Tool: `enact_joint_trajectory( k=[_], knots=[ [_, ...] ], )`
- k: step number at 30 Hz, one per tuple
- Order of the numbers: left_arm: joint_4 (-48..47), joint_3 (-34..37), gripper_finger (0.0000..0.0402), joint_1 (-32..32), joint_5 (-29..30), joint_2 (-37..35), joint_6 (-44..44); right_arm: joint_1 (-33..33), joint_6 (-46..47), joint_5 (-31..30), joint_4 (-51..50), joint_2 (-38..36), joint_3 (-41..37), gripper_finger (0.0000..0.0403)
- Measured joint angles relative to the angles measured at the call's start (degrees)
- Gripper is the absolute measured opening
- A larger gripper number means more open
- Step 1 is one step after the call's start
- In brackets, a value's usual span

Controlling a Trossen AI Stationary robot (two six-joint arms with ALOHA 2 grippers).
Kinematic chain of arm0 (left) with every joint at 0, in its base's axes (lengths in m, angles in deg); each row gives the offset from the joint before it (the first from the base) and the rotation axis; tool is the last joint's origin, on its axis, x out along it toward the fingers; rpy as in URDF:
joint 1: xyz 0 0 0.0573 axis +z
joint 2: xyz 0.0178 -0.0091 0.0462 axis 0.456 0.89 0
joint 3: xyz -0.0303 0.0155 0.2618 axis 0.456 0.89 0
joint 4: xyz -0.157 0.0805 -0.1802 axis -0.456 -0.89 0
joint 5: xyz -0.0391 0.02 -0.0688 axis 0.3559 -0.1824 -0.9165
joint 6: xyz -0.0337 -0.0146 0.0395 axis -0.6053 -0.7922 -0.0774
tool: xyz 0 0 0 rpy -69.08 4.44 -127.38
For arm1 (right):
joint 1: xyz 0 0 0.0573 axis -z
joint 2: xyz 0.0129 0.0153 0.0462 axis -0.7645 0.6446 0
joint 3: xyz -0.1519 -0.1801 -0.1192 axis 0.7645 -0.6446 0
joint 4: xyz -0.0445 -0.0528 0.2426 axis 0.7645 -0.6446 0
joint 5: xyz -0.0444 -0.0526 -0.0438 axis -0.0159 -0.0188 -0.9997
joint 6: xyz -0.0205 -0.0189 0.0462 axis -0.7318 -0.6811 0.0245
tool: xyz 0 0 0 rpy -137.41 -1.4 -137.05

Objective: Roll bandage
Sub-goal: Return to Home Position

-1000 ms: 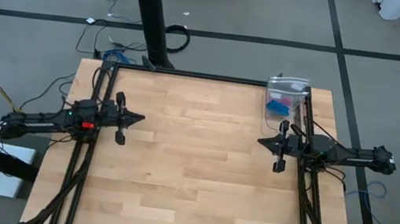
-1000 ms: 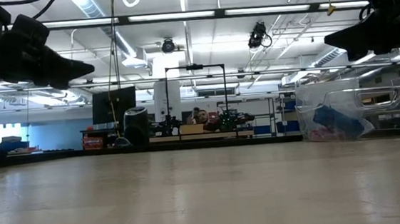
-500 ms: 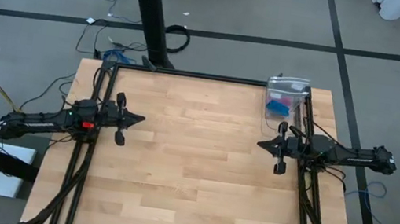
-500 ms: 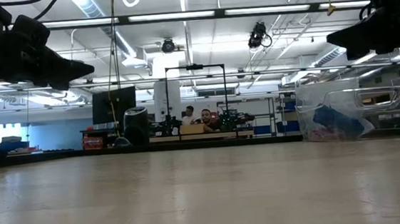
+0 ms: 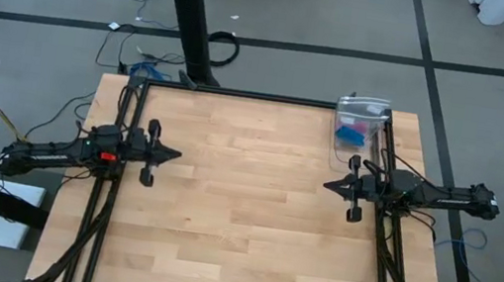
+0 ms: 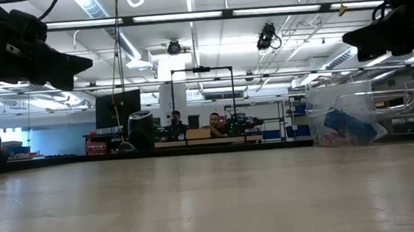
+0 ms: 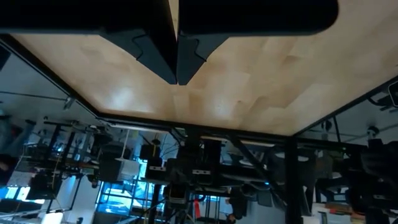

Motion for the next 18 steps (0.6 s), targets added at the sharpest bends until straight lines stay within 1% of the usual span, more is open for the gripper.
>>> enact_joint_trajectory(
  k=[5, 18],
  knots=[
    [-0.3, 0.0, 0.0007, 0.0, 2.4, 0.0, 0.1, 0.0, 0.0, 0.0, 0.2, 0.0, 0.0, 0.0009],
    [0.4, 0.0, 0.0007, 0.0, 2.4, 0.0, 0.0, 0.0, 0.0, -0.2, 0.8, 0.0, 0.0, 0.0007]
  ],
)
